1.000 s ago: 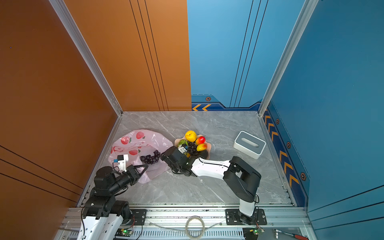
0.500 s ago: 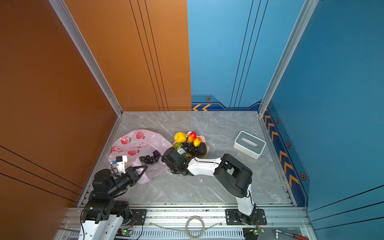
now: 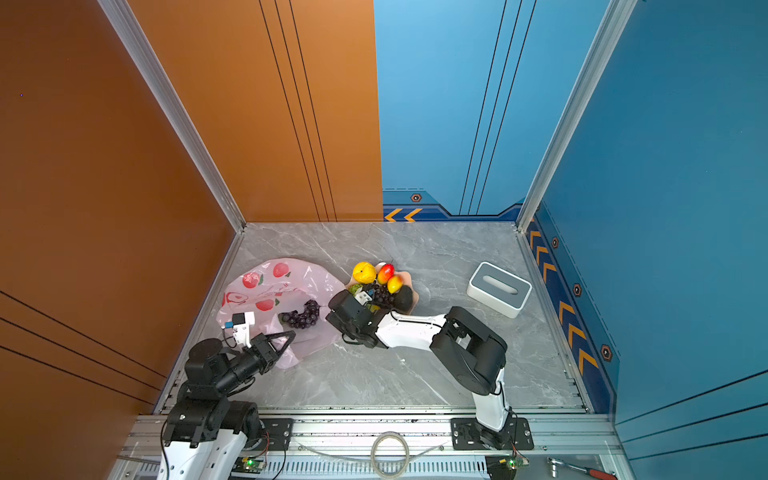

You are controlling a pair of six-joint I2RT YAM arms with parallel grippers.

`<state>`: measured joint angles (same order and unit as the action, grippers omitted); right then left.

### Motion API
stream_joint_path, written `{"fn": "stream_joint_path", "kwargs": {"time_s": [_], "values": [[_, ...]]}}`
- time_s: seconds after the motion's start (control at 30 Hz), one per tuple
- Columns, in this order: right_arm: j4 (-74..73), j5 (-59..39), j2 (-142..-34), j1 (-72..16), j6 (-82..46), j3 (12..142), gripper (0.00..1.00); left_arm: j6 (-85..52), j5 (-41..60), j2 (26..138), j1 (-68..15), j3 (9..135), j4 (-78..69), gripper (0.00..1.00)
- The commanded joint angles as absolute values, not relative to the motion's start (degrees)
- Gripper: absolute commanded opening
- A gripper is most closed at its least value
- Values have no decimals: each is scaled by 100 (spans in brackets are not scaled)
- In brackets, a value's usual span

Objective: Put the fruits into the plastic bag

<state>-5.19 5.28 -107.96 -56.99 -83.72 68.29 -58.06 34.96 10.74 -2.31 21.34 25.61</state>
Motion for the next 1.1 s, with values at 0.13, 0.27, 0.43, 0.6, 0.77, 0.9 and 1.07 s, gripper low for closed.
{"fn": "stream_joint_path", "kwargs": {"time_s": [0.13, 0.27, 0.43, 0.6, 0.77, 0.9, 1.07], "values": [[-949, 465, -10225, -5429, -8166, 7202, 0, -5643, 3557, 974, -211, 2098, 2760, 0], [-1572, 215, -10258, -5251, -8361, 7310, 0, -5569, 3586, 962, -211, 2150, 2842, 0], [-2063, 80, -10279, -5077, -8499, 7483, 0, -5449, 3564, 989, -211, 2207, 2971, 0], [-3169, -211, -10416, -4845, -8922, 7391, 0, -5420, 3483, 1042, -212, 2240, 2961, 0], [-4025, -932, -10979, -4652, -9262, 7883, 0, -5364, 3249, 1098, -215, 2427, 2975, 0], [-4284, -1552, -11679, -4545, -9629, 8529, 0, -5036, 2770, 968, -211, 2924, 3261, 0], [-4340, -2006, -12313, -4518, -9745, 9225, 0, -4362, 1988, 741, -218, 3712, 3858, 0]]}}
